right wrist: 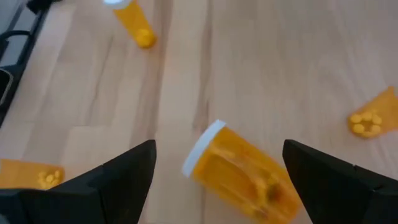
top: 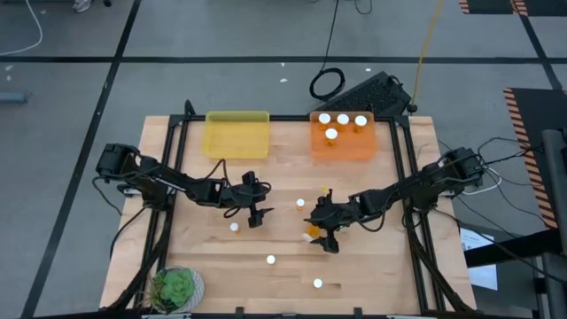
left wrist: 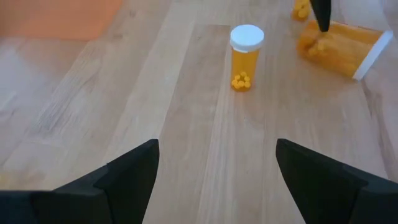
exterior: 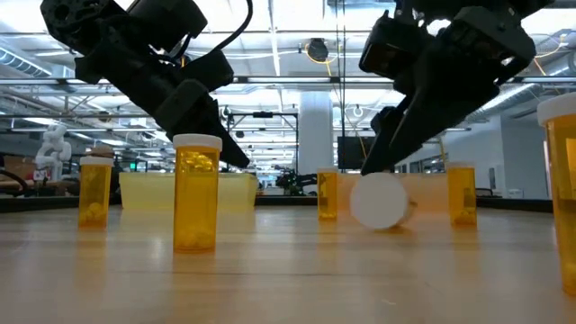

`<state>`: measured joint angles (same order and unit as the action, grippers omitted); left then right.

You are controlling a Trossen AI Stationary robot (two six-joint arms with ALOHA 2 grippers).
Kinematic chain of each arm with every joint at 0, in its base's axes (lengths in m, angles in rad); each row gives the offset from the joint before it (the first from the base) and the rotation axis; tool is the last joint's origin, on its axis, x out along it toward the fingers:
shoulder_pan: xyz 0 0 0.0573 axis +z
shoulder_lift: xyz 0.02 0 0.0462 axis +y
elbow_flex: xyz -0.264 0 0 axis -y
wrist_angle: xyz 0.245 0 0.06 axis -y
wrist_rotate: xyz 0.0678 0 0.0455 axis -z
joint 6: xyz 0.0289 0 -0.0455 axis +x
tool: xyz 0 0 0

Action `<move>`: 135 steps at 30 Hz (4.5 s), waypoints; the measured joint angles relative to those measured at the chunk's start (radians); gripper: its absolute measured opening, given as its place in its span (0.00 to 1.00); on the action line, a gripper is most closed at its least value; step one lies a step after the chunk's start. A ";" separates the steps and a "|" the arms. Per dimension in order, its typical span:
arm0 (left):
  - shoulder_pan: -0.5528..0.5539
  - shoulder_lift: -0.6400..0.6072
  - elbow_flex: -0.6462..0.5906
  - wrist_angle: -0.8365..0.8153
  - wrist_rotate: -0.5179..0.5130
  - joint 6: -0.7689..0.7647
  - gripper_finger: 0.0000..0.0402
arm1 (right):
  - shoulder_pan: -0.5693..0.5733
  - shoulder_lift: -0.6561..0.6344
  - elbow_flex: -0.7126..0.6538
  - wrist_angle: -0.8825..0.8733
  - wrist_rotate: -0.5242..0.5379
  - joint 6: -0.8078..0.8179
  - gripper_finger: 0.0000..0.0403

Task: Pick and place medicine bottles into bin by pill shape (circle, oval)
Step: Put the big yellow pill bottle into the transparent orange bin

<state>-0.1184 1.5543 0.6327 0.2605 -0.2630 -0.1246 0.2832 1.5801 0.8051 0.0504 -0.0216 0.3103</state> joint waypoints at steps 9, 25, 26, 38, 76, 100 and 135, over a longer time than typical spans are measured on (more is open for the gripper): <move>0.000 0.000 0.000 0.006 0.000 0.001 0.82 | 0.006 0.005 0.000 0.030 0.014 -0.108 0.78; 0.000 0.000 0.000 0.007 0.000 0.015 0.82 | 0.005 0.004 0.001 -0.081 0.015 -0.446 0.67; 0.000 0.000 0.000 0.007 0.000 0.016 0.82 | 0.005 0.004 0.001 -0.092 0.015 -0.463 0.66; 0.000 0.000 0.000 0.052 0.000 0.038 0.82 | 0.004 0.069 0.001 -0.082 -0.061 -0.565 0.61; -0.030 -0.062 0.031 0.097 -0.006 0.114 0.82 | -0.115 -0.142 0.005 0.276 0.049 -0.364 0.49; 0.120 -0.131 0.183 0.169 0.176 0.191 0.82 | -0.317 -0.150 -0.085 0.886 0.045 -0.275 0.49; 0.145 0.026 0.187 0.508 0.180 0.172 0.58 | -0.328 -0.109 -0.138 1.022 0.046 -0.243 0.49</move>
<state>0.0269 1.5799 0.8196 0.7682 -0.0834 0.0475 -0.0452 1.4715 0.6670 1.0722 0.0242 0.0677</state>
